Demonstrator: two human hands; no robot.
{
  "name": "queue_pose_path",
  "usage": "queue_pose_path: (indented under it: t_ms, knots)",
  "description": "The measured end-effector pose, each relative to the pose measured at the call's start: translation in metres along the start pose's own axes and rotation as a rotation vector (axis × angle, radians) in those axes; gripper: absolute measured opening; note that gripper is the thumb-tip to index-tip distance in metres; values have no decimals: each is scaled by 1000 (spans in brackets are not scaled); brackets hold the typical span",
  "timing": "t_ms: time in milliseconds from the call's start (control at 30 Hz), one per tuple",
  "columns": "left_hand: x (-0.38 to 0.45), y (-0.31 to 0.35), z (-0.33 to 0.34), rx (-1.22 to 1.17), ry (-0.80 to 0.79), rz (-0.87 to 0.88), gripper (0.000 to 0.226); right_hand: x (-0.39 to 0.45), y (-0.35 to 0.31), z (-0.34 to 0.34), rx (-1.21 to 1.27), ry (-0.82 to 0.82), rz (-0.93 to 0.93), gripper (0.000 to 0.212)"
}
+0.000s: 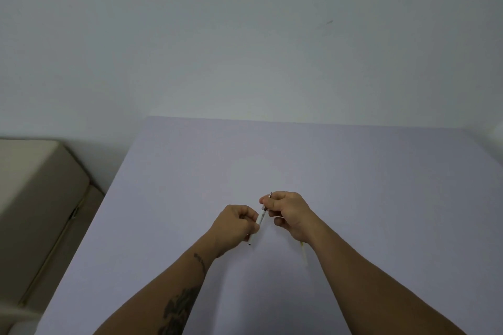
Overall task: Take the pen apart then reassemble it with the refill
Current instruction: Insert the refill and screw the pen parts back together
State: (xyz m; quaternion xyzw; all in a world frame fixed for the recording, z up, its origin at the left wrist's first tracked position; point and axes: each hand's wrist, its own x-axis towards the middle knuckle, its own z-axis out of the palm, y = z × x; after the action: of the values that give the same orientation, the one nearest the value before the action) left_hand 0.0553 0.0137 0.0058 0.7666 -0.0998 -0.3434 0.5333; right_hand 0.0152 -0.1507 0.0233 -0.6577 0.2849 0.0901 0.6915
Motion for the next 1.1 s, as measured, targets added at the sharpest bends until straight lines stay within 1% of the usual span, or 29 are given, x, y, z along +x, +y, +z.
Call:
queue_pose_path:
  t_ms: [67,133,200,300,333,400,633,700,833,1000,1100]
  knots:
    - [1,-1,1,38,6,6,16,3,3,2,-32,59,-36,29]
    - [2,-2,1,46,-5,5,16,3,4,5,-56,82,-51,37]
    - [3,-2,1,40,-21,-3,15,3,4,5,-52,73,-37,33]
    - [5,-2,-2,48,-21,-15,14,0,3,1,51,-18,27,11]
    - [5,-2,-3,48,-19,-19,14,0,3,-1,85,-43,39,10]
    - [6,-2,-5,52,-23,-23,16,0,4,-4,83,-49,38,15]
    - [7,-1,-2,59,-17,-22,17,1,5,4,-76,98,-59,18]
    - [7,-2,-1,55,-21,-25,17,1,6,5,-96,98,-77,17]
    - [6,-4,-1,56,-21,-36,16,1,10,2,-58,59,-73,15]
    - [8,-7,6,84,17,-21,14,6,14,1,-138,157,-87,22]
    - [11,-10,12,114,6,-37,14,9,20,-2,-161,142,-80,17]
